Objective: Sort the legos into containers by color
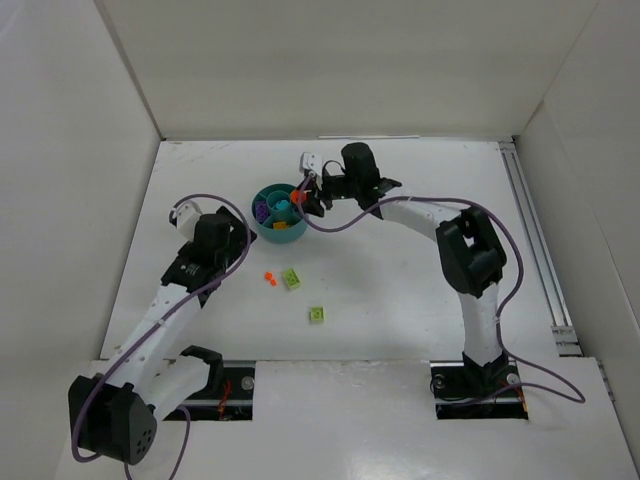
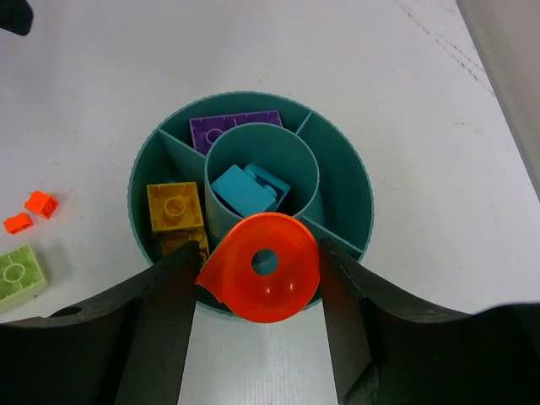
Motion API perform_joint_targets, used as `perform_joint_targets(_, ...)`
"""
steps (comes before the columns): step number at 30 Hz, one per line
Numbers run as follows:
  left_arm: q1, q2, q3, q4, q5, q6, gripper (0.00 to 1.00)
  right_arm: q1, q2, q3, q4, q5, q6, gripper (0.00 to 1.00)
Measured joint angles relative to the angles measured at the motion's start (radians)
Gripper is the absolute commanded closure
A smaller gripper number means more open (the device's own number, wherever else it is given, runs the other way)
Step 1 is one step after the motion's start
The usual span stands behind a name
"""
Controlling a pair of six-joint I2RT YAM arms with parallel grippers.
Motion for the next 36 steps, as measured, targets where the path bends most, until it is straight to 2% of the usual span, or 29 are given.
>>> perform_joint_targets(4,0.038,0.01,-0.006,0.032,0.055,0.023,0.0,-0.009,0.013,0.022,0.002,-0.042,-0.01,0.6)
perform_joint_targets(12,0.043,0.052,-0.012,0.059,0.105,0.05,0.0,-0.017,0.074,0.07,0.004,-0.085,-0.023,0.55)
perform_joint_targets(20,0.043,0.053,-0.014,0.067,0.117,0.062,0.0,-0.026,0.095,0.076,0.001,-0.103,-0.025,0.39)
perform_joint_targets(21,0.043,0.053,-0.014,0.068,0.119,0.063,0.0,-0.027,0.096,0.076,0.0,-0.103,-0.025,0.33)
perform_joint_targets(26,0.043,0.058,-0.015,0.075,0.129,0.066,0.0,-0.027,0.096,0.077,0.002,-0.108,-0.028,0.19)
perform_joint_targets(34,0.043,0.063,-0.041,0.093,0.166,0.081,0.0,-0.034,0.093,0.074,0.002,-0.106,-0.028,0.14)
perform_joint_targets(36,0.043,0.069,-0.056,0.101,0.177,0.085,0.03,-0.038,0.072,0.051,0.0,-0.083,-0.028,0.14)
